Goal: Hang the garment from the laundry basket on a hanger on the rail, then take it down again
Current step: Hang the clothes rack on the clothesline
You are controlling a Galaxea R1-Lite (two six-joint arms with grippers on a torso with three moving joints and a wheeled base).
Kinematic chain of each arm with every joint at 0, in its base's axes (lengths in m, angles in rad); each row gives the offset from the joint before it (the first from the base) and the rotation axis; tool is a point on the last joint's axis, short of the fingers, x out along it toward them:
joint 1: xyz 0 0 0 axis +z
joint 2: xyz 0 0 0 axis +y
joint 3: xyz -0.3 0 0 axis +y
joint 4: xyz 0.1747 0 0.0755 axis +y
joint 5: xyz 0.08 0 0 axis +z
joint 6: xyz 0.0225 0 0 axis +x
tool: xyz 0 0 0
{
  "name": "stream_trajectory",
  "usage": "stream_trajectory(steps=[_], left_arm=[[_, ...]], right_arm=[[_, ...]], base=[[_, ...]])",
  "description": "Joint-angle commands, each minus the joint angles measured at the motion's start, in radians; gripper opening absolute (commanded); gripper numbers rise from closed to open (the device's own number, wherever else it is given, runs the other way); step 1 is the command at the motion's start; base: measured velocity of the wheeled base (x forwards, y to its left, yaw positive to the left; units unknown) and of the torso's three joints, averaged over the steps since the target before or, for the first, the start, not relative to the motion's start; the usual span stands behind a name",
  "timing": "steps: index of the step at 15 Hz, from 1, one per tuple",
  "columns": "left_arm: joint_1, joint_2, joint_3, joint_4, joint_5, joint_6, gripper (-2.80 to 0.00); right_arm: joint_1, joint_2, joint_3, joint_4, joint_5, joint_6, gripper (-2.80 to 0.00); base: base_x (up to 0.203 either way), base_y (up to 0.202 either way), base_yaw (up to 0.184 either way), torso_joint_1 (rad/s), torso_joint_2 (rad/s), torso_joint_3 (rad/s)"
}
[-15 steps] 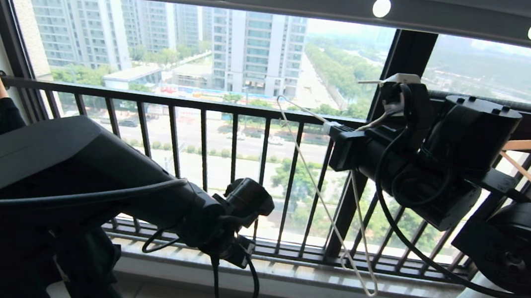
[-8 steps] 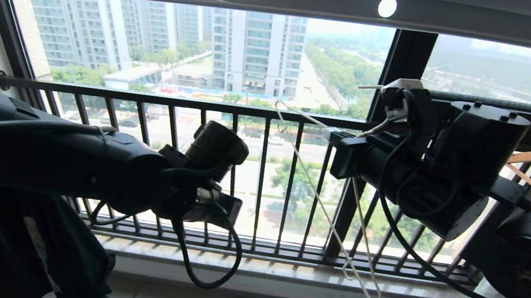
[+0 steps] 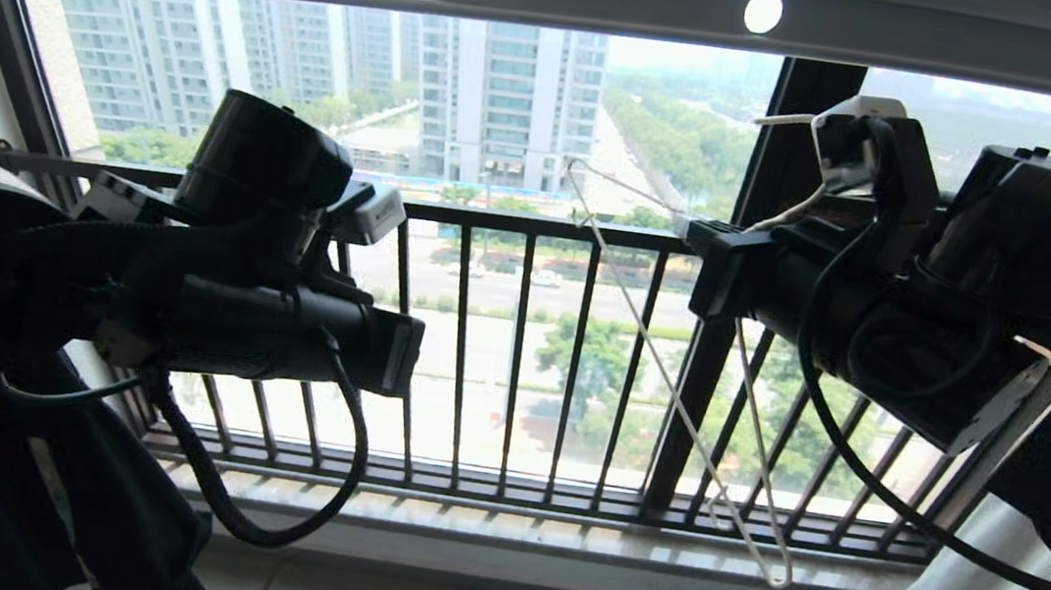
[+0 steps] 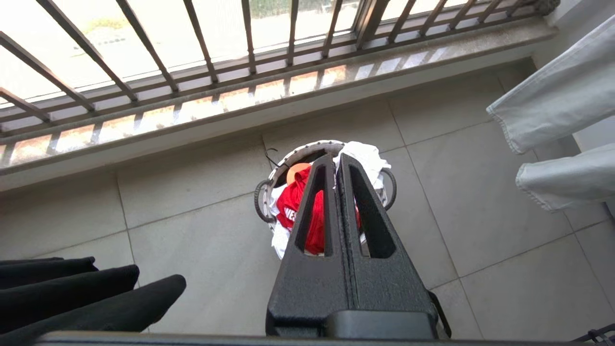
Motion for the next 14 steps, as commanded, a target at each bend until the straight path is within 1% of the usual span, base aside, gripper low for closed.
stream_trajectory(steps=[1, 3, 6, 10, 12, 14], left_arm=[[0.003, -0.035, 0.000, 0.000, 0.000, 0.001, -2.80], [0.003, -0.035, 0.001, 0.000, 0.000, 0.001, -2.80], [0.003, -0.033, 0.012, -0.002, 0.001, 0.009, -2.80], [0.003, -0.031, 0.012, -0.002, 0.002, 0.021, -2.80], [0.003, -0.034, 0.012, -0.002, 0.002, 0.021, -2.80], [0.003, -0.038, 0.012, -0.002, 0.002, 0.021, -2.80]], right_arm=[[0.000, -0.072, -0.003, 0.035, -0.008, -0.003, -2.80], [0.010, -0.095, -0.003, 0.078, -0.009, -0.037, -2.80], [0.010, -0.089, -0.037, 0.085, -0.009, -0.051, -2.80], [0.013, -0.050, -0.101, 0.088, -0.009, -0.117, -2.80], [0.026, -0.042, -0.128, 0.127, -0.018, -0.151, -2.80], [0.047, -0.038, -0.144, 0.137, -0.041, -0.158, -2.80]], base=[[0.000, 0.000, 0.000, 0.000, 0.00, 0.000], [0.000, 0.000, 0.000, 0.000, 0.00, 0.000], [0.000, 0.000, 0.000, 0.000, 0.00, 0.000], [0.000, 0.000, 0.000, 0.000, 0.00, 0.000], [0.000, 0.000, 0.000, 0.000, 0.00, 0.000], [0.000, 0.000, 0.000, 0.000, 0.00, 0.000]])
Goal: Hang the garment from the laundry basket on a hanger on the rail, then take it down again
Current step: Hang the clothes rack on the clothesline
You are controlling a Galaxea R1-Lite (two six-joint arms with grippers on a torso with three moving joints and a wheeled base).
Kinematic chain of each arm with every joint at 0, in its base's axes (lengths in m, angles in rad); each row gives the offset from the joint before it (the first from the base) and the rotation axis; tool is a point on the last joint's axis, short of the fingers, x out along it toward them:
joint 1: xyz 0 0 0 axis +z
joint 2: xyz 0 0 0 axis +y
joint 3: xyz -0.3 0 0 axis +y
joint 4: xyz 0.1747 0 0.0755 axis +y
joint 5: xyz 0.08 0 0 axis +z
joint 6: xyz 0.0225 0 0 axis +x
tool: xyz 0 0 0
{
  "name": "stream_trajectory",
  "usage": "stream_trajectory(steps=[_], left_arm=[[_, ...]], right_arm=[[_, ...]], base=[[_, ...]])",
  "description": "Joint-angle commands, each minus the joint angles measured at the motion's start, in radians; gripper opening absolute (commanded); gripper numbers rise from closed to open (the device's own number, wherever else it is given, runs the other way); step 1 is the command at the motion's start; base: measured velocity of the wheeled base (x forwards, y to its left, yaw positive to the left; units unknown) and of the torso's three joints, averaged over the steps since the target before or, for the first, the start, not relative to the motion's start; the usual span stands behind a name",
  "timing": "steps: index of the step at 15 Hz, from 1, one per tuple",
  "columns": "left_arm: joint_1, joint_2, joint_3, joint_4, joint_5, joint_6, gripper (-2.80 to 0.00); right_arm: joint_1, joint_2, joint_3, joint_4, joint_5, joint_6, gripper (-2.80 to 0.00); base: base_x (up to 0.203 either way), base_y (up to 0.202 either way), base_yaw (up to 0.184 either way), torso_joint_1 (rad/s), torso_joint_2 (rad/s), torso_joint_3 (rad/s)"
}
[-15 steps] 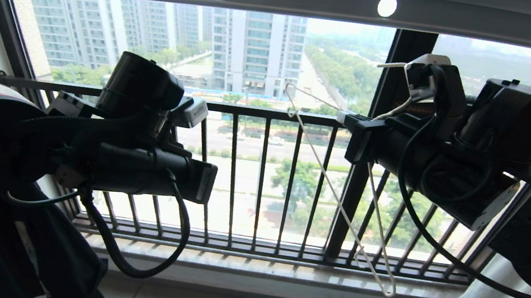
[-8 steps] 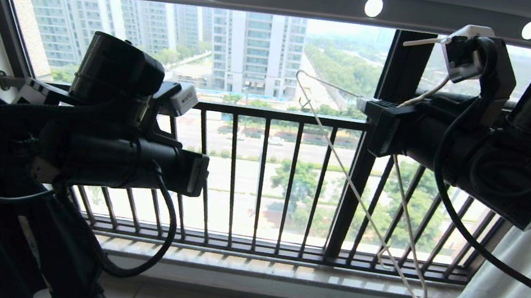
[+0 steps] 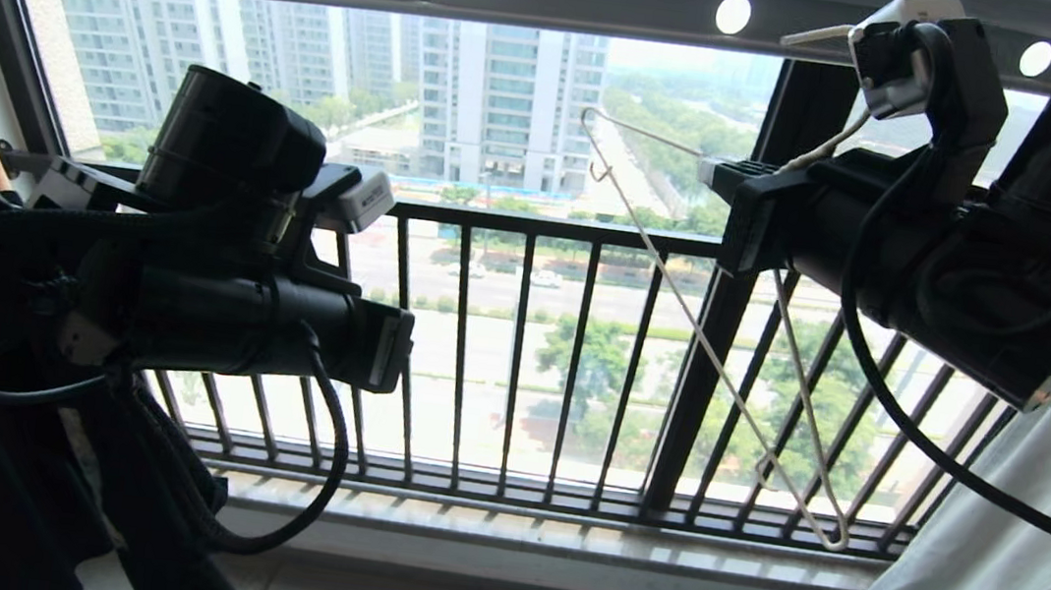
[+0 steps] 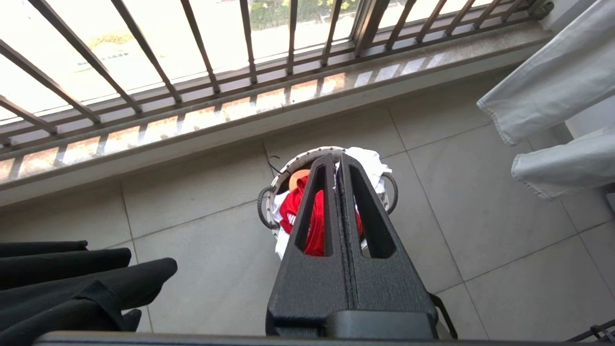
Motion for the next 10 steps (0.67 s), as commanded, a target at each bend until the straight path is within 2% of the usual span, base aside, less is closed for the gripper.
stream_trajectory(steps=[1, 7, 10], left_arm=[[0.000, -0.005, 0.000, 0.001, 0.001, -0.001, -2.80], [-0.001, -0.018, 0.000, 0.006, -0.001, 0.008, -2.80], [-0.001, -0.021, 0.000, 0.004, -0.001, 0.008, -2.80]], right_arm=[[0.016, 0.023, -0.027, -0.002, -0.017, -0.007, -2.80], [0.015, 0.103, -0.153, 0.046, -0.041, -0.022, -2.80], [0.013, 0.132, -0.174, 0.047, -0.062, -0.022, -2.80]], base=[[0.000, 0.000, 0.000, 0.000, 0.00, 0.000], [0.000, 0.000, 0.000, 0.000, 0.00, 0.000], [0.000, 0.000, 0.000, 0.000, 0.00, 0.000]])
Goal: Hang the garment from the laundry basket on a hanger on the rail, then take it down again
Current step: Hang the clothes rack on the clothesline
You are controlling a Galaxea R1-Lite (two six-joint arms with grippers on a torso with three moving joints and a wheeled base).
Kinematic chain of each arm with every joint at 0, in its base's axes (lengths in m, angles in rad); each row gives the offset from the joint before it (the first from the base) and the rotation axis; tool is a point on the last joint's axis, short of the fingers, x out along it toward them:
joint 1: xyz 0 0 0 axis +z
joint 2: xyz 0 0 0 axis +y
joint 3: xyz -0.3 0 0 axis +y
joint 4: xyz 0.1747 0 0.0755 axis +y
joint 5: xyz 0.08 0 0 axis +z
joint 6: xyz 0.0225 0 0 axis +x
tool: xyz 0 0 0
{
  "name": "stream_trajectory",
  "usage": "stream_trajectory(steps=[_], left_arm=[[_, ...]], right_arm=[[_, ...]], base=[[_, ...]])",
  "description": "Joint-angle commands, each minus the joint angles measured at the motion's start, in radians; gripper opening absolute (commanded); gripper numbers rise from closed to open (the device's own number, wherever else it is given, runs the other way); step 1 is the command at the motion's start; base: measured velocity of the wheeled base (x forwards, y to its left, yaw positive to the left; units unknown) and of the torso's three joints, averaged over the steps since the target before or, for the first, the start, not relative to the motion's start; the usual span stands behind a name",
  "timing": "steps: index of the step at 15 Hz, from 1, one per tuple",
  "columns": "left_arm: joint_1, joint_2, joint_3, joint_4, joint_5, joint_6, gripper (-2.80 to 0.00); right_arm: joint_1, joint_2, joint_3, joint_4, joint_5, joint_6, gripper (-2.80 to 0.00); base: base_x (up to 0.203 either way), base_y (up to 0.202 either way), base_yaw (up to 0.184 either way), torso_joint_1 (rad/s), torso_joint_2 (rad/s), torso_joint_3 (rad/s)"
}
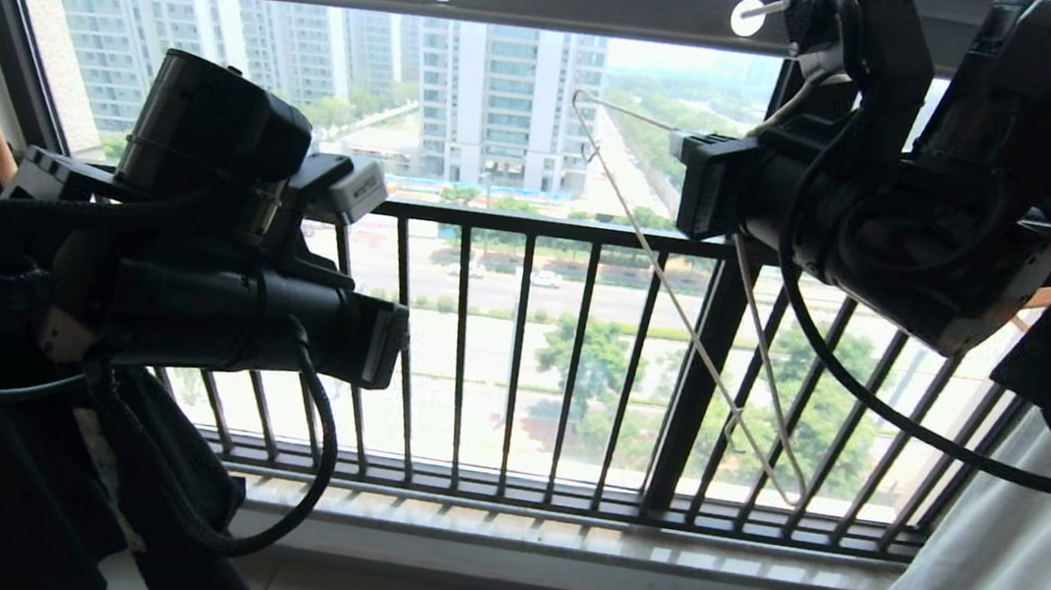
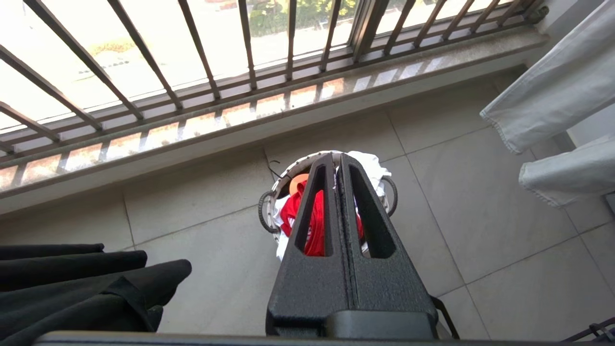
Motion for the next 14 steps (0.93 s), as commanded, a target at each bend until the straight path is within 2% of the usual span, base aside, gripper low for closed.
stream_trajectory(steps=[1, 7, 14], left_arm=[[-0.001, -0.002, 0.000, 0.001, 0.001, 0.000, -2.80], [-0.001, -0.003, 0.000, 0.001, 0.001, 0.000, -2.80], [0.000, -0.003, 0.000, 0.000, 0.001, 0.000, -2.80]], right_arm=[[-0.005, 0.033, -0.022, -0.004, -0.002, -0.002, -2.80], [-0.070, 0.038, -0.046, -0.005, -0.003, 0.002, -2.80], [-0.083, 0.077, -0.088, -0.002, -0.016, -0.003, -2.80]], base=[[0.000, 0.000, 0.000, 0.000, 0.00, 0.000], [0.000, 0.000, 0.000, 0.000, 0.00, 0.000], [0.000, 0.000, 0.000, 0.000, 0.00, 0.000]])
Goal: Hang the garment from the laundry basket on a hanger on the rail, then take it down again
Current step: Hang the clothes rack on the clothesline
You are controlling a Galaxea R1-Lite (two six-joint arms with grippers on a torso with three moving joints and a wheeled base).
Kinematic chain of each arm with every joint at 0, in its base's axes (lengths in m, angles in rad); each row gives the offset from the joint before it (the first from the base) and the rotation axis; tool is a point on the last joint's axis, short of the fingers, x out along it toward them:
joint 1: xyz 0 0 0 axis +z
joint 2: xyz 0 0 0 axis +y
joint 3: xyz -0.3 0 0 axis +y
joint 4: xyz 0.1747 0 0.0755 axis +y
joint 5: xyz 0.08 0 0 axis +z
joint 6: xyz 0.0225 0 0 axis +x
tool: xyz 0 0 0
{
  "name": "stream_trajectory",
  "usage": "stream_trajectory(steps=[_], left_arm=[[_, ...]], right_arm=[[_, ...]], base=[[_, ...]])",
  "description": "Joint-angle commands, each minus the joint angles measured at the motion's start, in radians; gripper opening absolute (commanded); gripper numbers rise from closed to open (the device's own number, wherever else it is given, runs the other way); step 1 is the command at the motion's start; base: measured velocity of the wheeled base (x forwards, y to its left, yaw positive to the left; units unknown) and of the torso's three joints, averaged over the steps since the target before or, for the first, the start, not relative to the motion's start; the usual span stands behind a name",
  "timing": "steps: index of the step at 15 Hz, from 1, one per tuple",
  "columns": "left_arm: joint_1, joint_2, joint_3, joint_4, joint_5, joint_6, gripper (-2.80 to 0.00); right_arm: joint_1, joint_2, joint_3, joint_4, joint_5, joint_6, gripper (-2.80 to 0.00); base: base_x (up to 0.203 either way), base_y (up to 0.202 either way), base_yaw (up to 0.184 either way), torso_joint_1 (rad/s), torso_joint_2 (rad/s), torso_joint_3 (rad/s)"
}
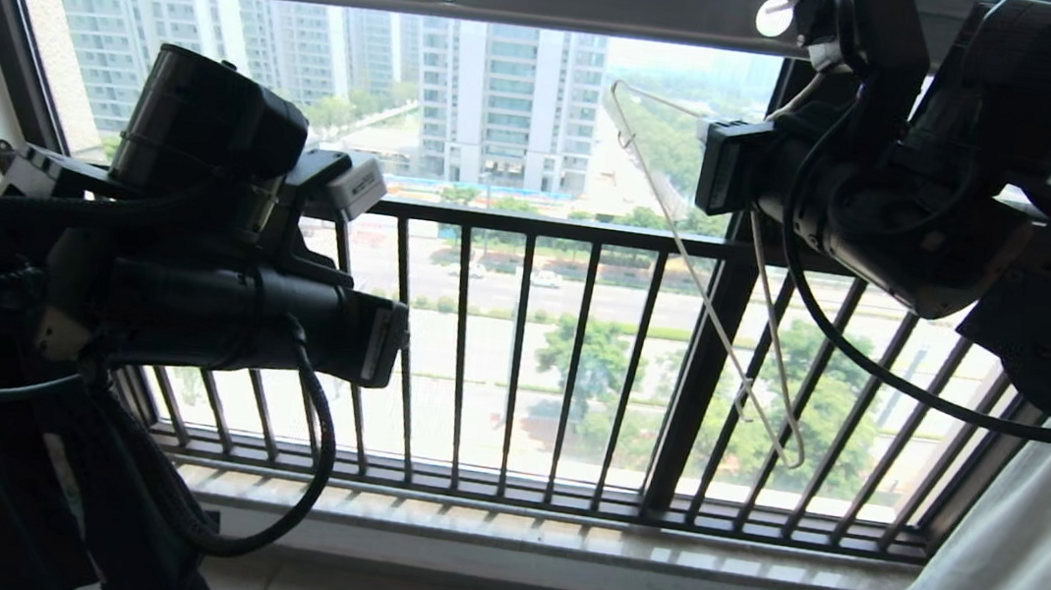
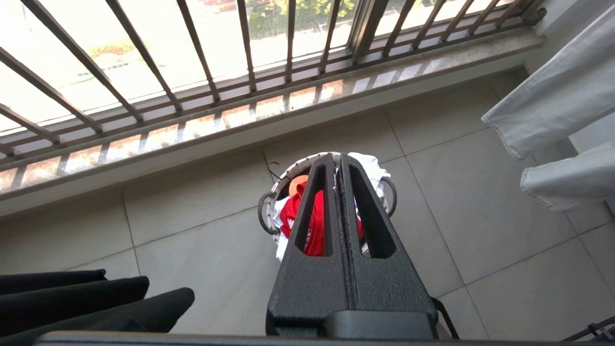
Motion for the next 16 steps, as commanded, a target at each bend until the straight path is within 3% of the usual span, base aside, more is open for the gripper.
stream_trajectory(steps=[1, 10, 16], left_arm=[[0.000, 0.002, 0.000, 0.001, 0.001, -0.001, -2.80], [0.000, -0.003, 0.000, -0.001, 0.001, -0.001, -2.80], [-0.002, -0.009, 0.003, 0.001, 0.001, 0.009, -2.80]], right_arm=[[-0.001, 0.036, -0.025, -0.002, -0.016, -0.003, -2.80], [-0.012, 0.084, -0.185, 0.211, -0.052, -0.039, -2.80], [-0.010, 0.079, -0.172, 0.224, -0.080, -0.078, -2.80]], base=[[0.000, 0.000, 0.000, 0.000, 0.00, 0.000], [0.000, 0.000, 0.000, 0.000, 0.00, 0.000], [0.000, 0.000, 0.000, 0.000, 0.00, 0.000]])
